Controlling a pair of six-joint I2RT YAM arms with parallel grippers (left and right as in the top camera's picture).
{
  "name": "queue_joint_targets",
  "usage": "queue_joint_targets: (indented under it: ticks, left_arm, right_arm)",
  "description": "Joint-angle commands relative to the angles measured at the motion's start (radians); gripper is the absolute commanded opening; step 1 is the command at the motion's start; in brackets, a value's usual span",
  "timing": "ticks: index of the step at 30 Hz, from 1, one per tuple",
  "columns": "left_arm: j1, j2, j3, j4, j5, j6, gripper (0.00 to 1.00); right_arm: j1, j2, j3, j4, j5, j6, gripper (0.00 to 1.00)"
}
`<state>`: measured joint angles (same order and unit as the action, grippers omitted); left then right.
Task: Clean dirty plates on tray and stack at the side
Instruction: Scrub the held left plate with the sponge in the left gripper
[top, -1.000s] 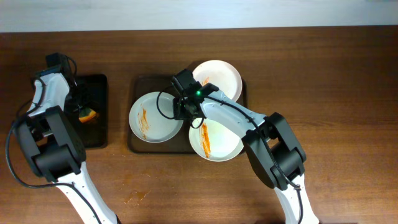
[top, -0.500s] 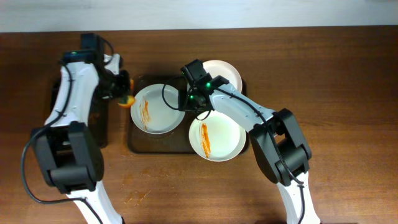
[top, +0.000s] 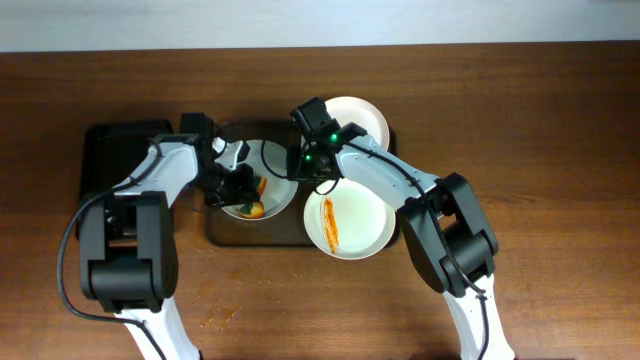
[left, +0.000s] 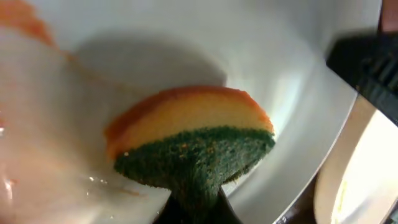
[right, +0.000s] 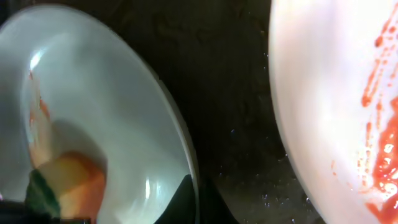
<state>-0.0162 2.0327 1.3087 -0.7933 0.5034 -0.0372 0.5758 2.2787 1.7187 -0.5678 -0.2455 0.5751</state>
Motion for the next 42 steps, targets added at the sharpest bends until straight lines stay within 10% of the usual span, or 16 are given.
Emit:
queue_joint_targets:
  ticks: [1,7,12,21,28,32,38,42]
  left_arm:
    - [-0.005,0.014,-0.007,0.134,-0.341,-0.117,0.01]
    - [-0.005,0.014,-0.007,0.291,-0.478,-0.179,0.01]
    - [-0.005,0.014,0.002,0.068,0.164,0.065,0.01]
    - [-0.005,0.014,0.002,0.286,-0.600,-0.313,0.01]
    - [-0.008,0.014,0.002,-0.026,0.077,-0.092,0.01]
    - [-0.008,0.014,0.002,0.280,-0.021,-0.160,0.01]
    - [0.000,0.014,0.002,0.173,-0.665,-0.319,0.01]
    - [0.000,0.014,0.014,-0.082,-0.293,-0.198,0.01]
  right_arm:
    - [0.000,0.005,0.021,0.007,-0.013,0.006,0.04]
    - [0.000,0.006,0.021,-0.001,-0.013,0.006,0.04]
    - [0.000,0.006,0.021,-0.001,-0.013,0.006,0.04]
    - [0.000,0.006,0.021,-0.003,-0.013,0.006,0.04]
    - [0.002,0.006,0.021,-0.019,-0.018,0.007,0.04]
    - [0.020,0.006,0.021,-0.023,-0.034,0.007,0.04]
    - [0.019,0.006,0.021,-0.023,-0.032,0.007,0.04]
    - [0.019,0.006,0.021,-0.027,-0.032,0.006,0.04]
